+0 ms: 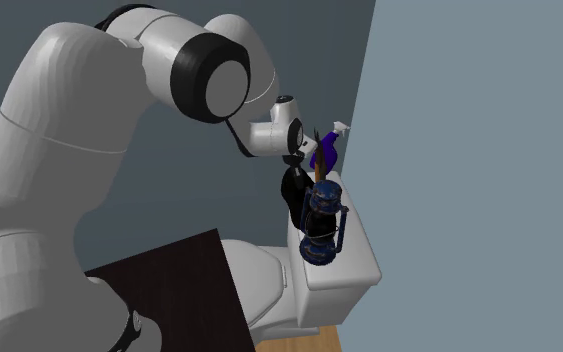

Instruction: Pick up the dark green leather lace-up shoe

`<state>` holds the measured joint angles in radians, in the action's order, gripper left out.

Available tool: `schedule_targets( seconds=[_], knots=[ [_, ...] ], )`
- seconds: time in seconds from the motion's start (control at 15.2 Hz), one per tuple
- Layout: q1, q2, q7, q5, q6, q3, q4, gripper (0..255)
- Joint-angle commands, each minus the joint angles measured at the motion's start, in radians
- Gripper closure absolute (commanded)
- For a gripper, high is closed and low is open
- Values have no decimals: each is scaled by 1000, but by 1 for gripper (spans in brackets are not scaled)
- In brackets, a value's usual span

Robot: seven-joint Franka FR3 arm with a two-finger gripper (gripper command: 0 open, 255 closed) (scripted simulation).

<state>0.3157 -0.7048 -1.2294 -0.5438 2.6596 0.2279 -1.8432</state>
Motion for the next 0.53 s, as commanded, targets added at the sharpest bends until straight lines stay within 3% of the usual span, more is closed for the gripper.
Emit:
schedule_targets(
  seconds=[0.0, 0.46],
  knots=[
    [0, -2, 0, 0, 1, 0, 1, 255],
    [-4, 10, 5, 5, -6, 5, -5, 255]
  ],
)
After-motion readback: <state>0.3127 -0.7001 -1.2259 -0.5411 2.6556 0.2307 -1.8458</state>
